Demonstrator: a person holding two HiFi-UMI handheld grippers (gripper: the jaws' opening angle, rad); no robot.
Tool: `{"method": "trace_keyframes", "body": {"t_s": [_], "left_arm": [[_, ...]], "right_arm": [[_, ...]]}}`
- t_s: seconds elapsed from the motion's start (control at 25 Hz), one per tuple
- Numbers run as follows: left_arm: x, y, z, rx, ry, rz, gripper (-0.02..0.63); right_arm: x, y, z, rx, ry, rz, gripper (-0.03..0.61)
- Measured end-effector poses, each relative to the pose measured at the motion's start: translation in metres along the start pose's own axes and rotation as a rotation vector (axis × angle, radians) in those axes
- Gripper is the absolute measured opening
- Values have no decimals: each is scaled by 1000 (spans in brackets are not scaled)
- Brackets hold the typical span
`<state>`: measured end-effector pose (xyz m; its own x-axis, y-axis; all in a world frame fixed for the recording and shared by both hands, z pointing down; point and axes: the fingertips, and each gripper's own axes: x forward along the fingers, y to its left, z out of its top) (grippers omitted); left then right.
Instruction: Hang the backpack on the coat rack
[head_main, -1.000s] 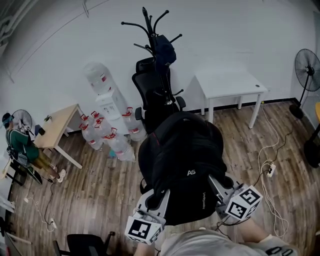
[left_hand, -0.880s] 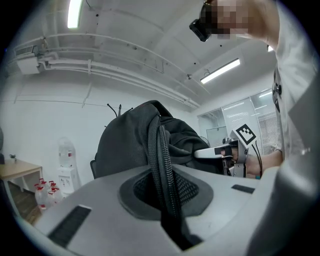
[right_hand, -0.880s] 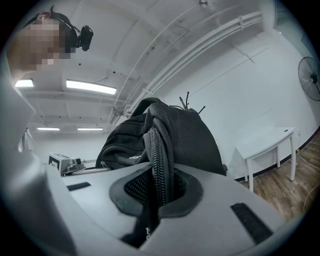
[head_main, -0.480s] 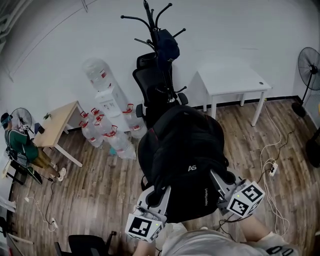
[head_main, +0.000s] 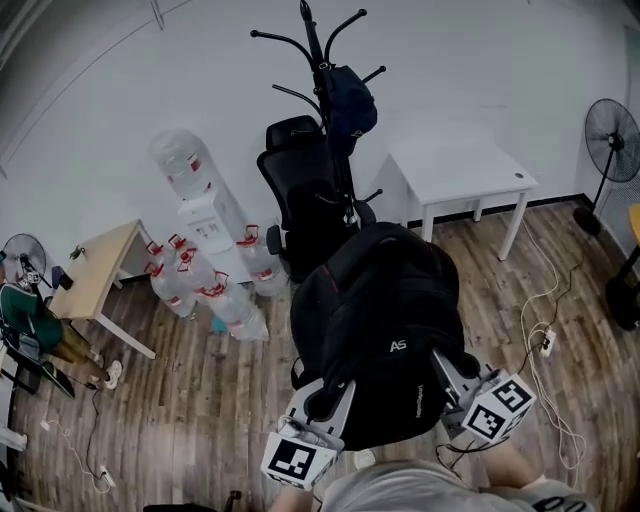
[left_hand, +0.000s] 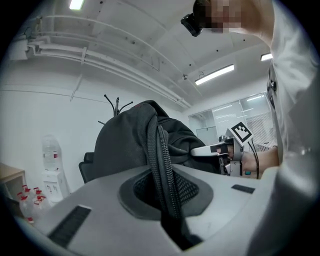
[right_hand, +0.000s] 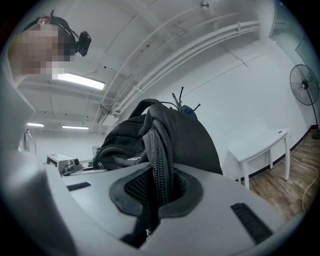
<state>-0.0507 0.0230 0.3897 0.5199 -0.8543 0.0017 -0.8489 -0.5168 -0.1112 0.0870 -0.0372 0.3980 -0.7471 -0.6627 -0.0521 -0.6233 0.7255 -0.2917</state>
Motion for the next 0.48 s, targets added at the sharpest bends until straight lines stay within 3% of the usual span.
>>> {"method": "trace_keyframes", "body": {"t_s": [0.24, 0.48], "left_arm": [[4, 46, -4, -10, -14, -55, 32], [11, 80, 3, -10, -40, -59, 32]], "right_arm": [[40, 7, -5, 7, -21, -45, 29], [69, 10, 4, 1, -22, -58, 29]]}}
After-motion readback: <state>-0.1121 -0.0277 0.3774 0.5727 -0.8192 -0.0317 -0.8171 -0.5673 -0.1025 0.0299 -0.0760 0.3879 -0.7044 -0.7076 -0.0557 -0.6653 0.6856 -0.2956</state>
